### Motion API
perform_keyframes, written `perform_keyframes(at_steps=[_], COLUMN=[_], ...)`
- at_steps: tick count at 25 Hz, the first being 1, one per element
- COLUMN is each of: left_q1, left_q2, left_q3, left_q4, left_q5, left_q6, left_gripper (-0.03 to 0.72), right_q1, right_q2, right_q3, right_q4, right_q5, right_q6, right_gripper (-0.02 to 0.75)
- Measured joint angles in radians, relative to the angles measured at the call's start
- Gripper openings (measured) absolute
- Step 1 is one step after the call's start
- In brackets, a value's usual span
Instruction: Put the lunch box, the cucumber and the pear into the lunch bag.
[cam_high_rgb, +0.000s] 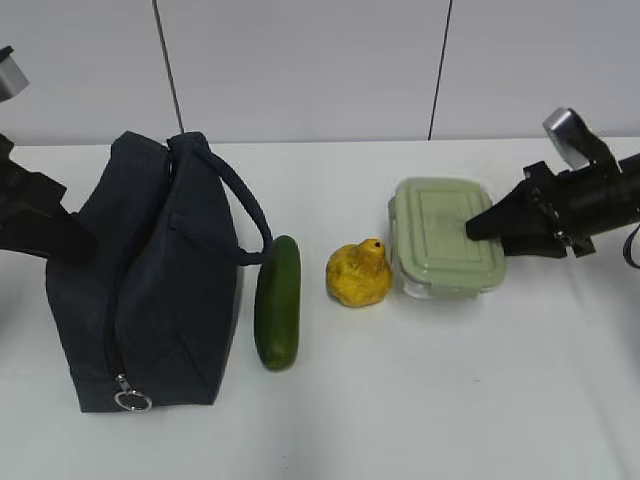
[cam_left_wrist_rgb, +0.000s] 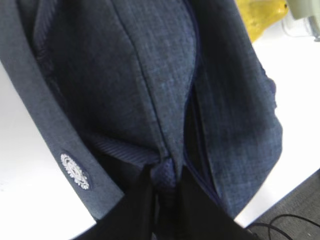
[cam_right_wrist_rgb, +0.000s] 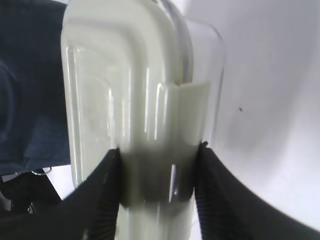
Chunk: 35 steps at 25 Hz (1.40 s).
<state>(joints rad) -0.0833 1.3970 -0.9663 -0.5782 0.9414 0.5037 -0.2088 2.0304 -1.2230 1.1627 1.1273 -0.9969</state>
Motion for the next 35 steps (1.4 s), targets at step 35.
perform_keyframes(at_steps=[35], left_q1=[0.002], left_q2=[-0.085], left_q3=[-0.057], left_q4=[0.09], left_q5=[-0.046], left_q6=[-0.054], left_gripper=[0.018], right_q1=[0.513], right_q2=[-0.127], right_q3=[-0.281], right_q4=[0.203], right_q5=[0.043], right_q6=[0.207], right_gripper=[0.308])
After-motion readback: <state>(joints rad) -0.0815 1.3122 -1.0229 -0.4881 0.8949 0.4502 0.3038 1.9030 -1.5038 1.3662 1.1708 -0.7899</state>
